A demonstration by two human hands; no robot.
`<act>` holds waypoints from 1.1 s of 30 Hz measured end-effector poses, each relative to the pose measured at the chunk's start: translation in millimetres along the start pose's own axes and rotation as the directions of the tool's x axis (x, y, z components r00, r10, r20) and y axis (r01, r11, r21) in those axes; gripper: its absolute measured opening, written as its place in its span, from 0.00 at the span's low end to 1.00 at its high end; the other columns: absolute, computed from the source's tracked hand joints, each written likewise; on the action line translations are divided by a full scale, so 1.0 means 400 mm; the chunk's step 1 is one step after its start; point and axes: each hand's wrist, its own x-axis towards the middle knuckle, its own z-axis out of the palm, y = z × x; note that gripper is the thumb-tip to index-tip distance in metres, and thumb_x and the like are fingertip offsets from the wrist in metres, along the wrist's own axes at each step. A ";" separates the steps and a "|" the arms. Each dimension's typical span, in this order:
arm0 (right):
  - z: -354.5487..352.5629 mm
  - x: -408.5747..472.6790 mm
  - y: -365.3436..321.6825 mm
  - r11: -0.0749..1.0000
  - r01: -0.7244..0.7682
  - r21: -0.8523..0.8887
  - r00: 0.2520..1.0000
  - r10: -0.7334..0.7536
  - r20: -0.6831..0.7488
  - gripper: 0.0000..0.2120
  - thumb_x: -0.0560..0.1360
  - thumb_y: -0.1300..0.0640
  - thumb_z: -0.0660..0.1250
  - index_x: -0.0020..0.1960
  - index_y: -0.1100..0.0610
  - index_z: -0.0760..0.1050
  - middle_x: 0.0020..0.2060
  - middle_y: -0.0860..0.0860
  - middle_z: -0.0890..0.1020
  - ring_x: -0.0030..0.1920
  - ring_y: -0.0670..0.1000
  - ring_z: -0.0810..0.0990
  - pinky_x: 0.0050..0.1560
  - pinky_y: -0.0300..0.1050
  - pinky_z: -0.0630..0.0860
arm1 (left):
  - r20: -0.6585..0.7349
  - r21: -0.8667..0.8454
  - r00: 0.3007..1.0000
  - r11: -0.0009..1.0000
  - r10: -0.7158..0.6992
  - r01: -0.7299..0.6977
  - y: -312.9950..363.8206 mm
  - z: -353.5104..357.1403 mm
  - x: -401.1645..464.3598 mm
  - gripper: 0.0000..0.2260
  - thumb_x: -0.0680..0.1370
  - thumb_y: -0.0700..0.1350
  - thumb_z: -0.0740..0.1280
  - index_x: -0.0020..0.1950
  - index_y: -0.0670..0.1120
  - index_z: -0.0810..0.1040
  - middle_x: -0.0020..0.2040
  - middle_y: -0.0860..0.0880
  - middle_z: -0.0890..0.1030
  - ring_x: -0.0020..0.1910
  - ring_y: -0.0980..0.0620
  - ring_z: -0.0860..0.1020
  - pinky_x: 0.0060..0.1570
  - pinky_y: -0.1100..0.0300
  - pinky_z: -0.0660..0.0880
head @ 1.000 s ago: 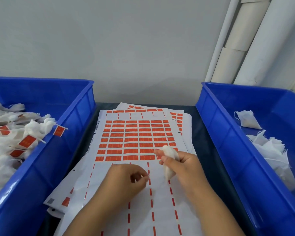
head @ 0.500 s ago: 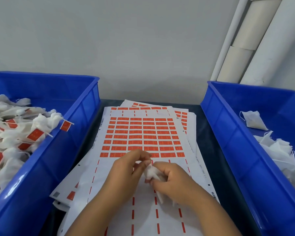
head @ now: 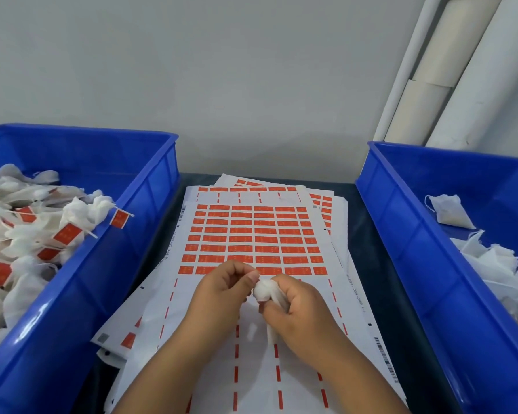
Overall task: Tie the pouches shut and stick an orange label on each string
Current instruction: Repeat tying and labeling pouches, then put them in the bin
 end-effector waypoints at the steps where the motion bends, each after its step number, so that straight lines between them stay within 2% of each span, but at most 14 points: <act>1: 0.001 0.000 0.001 1.000 -0.008 0.014 1.000 0.008 -0.012 0.10 0.75 0.53 0.66 0.42 0.41 0.68 0.37 0.41 0.75 0.39 0.35 0.75 0.34 0.26 0.71 | 0.001 -0.011 1.000 1.000 -0.003 0.003 0.001 0.001 -0.001 0.06 0.77 0.47 0.64 0.41 0.53 0.78 0.36 0.61 0.81 0.37 0.63 0.79 0.30 0.75 0.71; 4: -0.008 -0.001 0.005 0.993 -0.059 0.101 0.997 0.063 -0.040 0.18 0.73 0.52 0.70 0.47 0.34 0.62 0.45 0.39 0.76 0.42 0.36 0.78 0.35 0.24 0.71 | 0.019 -0.042 0.999 0.999 -0.026 0.027 0.002 0.009 -0.006 0.06 0.77 0.46 0.64 0.42 0.52 0.78 0.36 0.58 0.81 0.37 0.59 0.80 0.31 0.74 0.72; 6: -0.013 0.000 0.006 0.989 -0.026 0.146 0.999 0.032 -0.041 0.20 0.74 0.52 0.69 0.48 0.30 0.62 0.49 0.41 0.79 0.46 0.36 0.79 0.39 0.26 0.73 | 0.041 -0.067 0.997 0.996 -0.064 0.066 0.005 0.012 -0.008 0.06 0.77 0.46 0.64 0.42 0.52 0.79 0.36 0.56 0.82 0.39 0.55 0.81 0.34 0.71 0.75; 8: -0.011 -0.002 0.003 0.986 0.035 0.165 0.998 -0.027 -0.050 0.21 0.74 0.54 0.68 0.49 0.27 0.64 0.47 0.39 0.80 0.49 0.35 0.78 0.42 0.26 0.74 | 0.087 -0.130 0.990 0.984 -0.111 0.122 0.006 0.007 -0.006 0.08 0.77 0.46 0.65 0.40 0.50 0.81 0.38 0.52 0.83 0.42 0.50 0.81 0.42 0.63 0.79; 10: -0.007 -0.004 0.000 0.985 0.084 0.152 0.994 -0.072 -0.083 0.21 0.74 0.56 0.68 0.49 0.27 0.68 0.45 0.33 0.79 0.50 0.33 0.76 0.42 0.25 0.73 | 0.148 -0.194 0.977 0.964 -0.156 0.183 0.010 -0.002 -0.006 0.09 0.77 0.45 0.65 0.39 0.49 0.83 0.41 0.43 0.82 0.42 0.45 0.79 0.48 0.55 0.78; 12: -0.003 -0.005 0.003 0.988 0.109 0.107 0.989 -0.097 -0.111 0.18 0.75 0.57 0.68 0.46 0.32 0.72 0.44 0.33 0.78 0.51 0.33 0.75 0.43 0.24 0.72 | 0.168 -0.220 0.968 0.950 -0.188 0.223 0.013 -0.009 -0.007 0.10 0.76 0.42 0.65 0.38 0.48 0.83 0.44 0.36 0.80 0.40 0.44 0.75 0.46 0.53 0.76; 13: -0.001 -0.005 0.003 0.990 0.114 0.078 0.987 -0.104 -0.120 0.16 0.75 0.57 0.68 0.45 0.34 0.71 0.42 0.34 0.78 0.51 0.32 0.74 0.43 0.23 0.72 | 0.154 -0.219 0.967 0.947 -0.204 0.235 0.012 -0.008 -0.008 0.11 0.76 0.41 0.65 0.37 0.48 0.83 0.43 0.36 0.80 0.40 0.44 0.74 0.45 0.53 0.76; 16: 0.001 -0.005 0.002 0.995 0.099 0.032 0.987 -0.094 -0.132 0.13 0.75 0.55 0.69 0.44 0.37 0.70 0.41 0.34 0.76 0.50 0.32 0.73 0.42 0.22 0.71 | 0.087 -0.177 0.968 0.952 -0.237 0.249 0.011 -0.003 -0.012 0.11 0.75 0.41 0.65 0.36 0.50 0.83 0.35 0.45 0.81 0.38 0.46 0.75 0.42 0.56 0.76; 19: -0.001 -0.001 0.003 0.994 0.086 0.070 0.986 -0.075 -0.150 0.10 0.75 0.55 0.68 0.43 0.39 0.72 0.38 0.37 0.78 0.48 0.34 0.75 0.42 0.24 0.71 | 0.078 -0.146 0.963 0.952 -0.259 0.268 0.012 -0.002 -0.013 0.10 0.75 0.45 0.66 0.36 0.54 0.83 0.35 0.50 0.82 0.44 0.45 0.79 0.46 0.54 0.79; 22: -0.001 0.004 0.001 0.991 0.016 0.131 0.990 0.003 -0.138 0.07 0.75 0.53 0.68 0.43 0.41 0.75 0.38 0.37 0.79 0.45 0.34 0.76 0.40 0.24 0.71 | 0.017 -0.128 0.971 0.962 -0.239 0.239 0.016 0.005 -0.012 0.10 0.76 0.47 0.66 0.36 0.54 0.82 0.32 0.55 0.81 0.40 0.50 0.78 0.35 0.64 0.77; 25: -0.005 0.009 -0.004 0.976 -0.083 0.200 0.982 0.114 -0.149 0.03 0.74 0.48 0.69 0.42 0.45 0.77 0.37 0.37 0.81 0.45 0.33 0.77 0.37 0.21 0.70 | -0.110 -0.077 0.978 0.982 -0.179 0.171 0.020 0.010 -0.012 0.08 0.76 0.48 0.67 0.37 0.51 0.79 0.31 0.60 0.79 0.36 0.56 0.77 0.25 0.75 0.68; 27: -0.011 0.014 -0.004 0.950 -0.153 0.271 0.965 0.203 -0.168 0.05 0.74 0.48 0.68 0.41 0.47 0.79 0.38 0.33 0.81 0.44 0.31 0.76 0.34 0.20 0.69 | -0.131 -0.074 0.985 0.992 -0.109 0.100 0.019 0.007 -0.013 0.06 0.75 0.45 0.68 0.37 0.50 0.78 0.33 0.61 0.79 0.36 0.57 0.78 0.25 0.76 0.68; 29: -0.017 0.017 -0.003 0.899 -0.219 0.379 0.938 0.300 -0.171 0.07 0.74 0.48 0.69 0.39 0.48 0.81 0.37 0.33 0.81 0.43 0.33 0.78 0.31 0.26 0.72 | -0.088 -0.021 0.996 1.000 -0.004 0.002 0.019 0.008 -0.020 0.08 0.73 0.42 0.70 0.34 0.51 0.79 0.36 0.60 0.79 0.39 0.62 0.77 0.29 0.76 0.70; 33: -0.022 0.018 -0.003 0.772 -0.252 0.583 0.920 0.378 -0.103 0.06 0.73 0.51 0.70 0.39 0.44 0.84 0.41 0.41 0.85 0.48 0.48 0.82 0.50 0.42 0.76 | -0.029 0.182 0.983 0.968 0.180 -0.172 0.021 0.021 -0.036 0.13 0.70 0.45 0.73 0.33 0.63 0.79 0.40 0.63 0.76 0.44 0.63 0.73 0.39 0.72 0.72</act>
